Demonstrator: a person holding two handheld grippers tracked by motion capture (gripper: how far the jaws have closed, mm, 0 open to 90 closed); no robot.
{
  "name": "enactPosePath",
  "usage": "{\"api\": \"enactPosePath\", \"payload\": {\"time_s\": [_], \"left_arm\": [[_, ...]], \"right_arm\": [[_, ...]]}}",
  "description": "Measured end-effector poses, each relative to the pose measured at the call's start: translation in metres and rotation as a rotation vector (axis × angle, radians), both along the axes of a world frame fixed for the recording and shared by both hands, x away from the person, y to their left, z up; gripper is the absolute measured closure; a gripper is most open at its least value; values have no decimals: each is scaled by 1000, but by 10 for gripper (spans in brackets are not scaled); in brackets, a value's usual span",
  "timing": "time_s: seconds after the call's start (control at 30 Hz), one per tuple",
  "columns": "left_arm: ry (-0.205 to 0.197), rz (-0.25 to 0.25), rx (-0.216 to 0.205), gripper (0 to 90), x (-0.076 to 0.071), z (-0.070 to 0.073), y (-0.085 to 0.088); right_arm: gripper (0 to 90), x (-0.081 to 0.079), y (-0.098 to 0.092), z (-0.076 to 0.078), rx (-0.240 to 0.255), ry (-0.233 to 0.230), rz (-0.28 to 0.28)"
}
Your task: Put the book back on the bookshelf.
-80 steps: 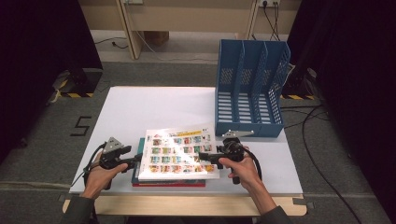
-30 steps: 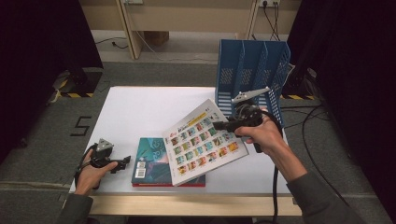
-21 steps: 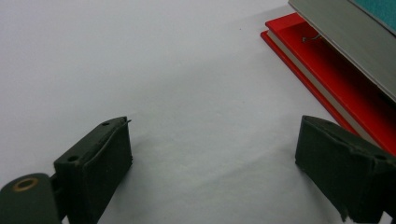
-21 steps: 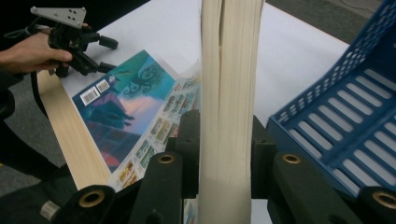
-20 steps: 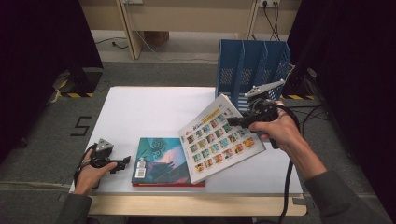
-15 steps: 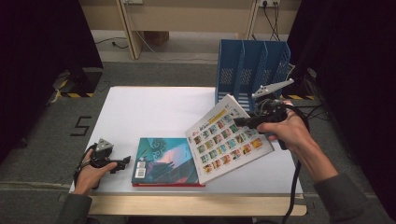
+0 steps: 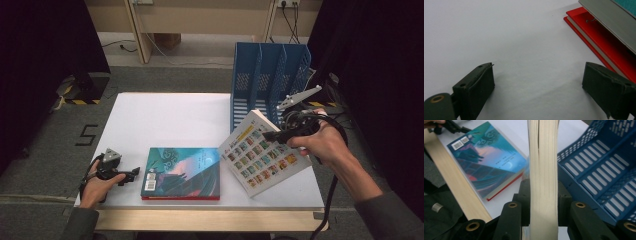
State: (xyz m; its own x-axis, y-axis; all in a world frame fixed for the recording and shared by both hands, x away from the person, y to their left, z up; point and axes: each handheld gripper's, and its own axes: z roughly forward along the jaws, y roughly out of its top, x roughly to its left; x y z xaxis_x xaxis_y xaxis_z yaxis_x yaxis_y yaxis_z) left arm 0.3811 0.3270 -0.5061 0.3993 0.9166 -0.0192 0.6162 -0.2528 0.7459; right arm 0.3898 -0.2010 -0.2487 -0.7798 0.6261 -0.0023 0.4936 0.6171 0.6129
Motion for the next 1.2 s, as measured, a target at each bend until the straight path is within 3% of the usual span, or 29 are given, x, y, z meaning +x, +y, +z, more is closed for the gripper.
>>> {"api": "enactPosePath", "payload": {"time_s": [0.17, 0.43, 0.7, 0.77, 0.97, 1.1, 1.2], "left_arm": [[-1, 1, 1, 96, 0, 0, 0], [-2, 0, 2, 96, 0, 0, 0], [-2, 0, 1, 96, 0, 0, 0], [-2, 0, 2, 96, 0, 0, 0], [-2, 1, 1, 95, 0, 0, 0], [-2, 0, 1, 95, 0, 0, 0], [-2, 0, 0, 96, 0, 0, 0]], "right_arm": [[731, -1, 5, -2, -12, 6, -2], [728, 13, 0, -10, -1, 13, -123], [727, 7, -10, -10, 23, 17, -150], [726, 2, -16, -13, 20, -4, -174], [721, 5, -10, -14, 14, -4, -167], [705, 13, 6, -14, 18, 7, -142], [654, 17, 17, -15, 45, 48, -135]]}}
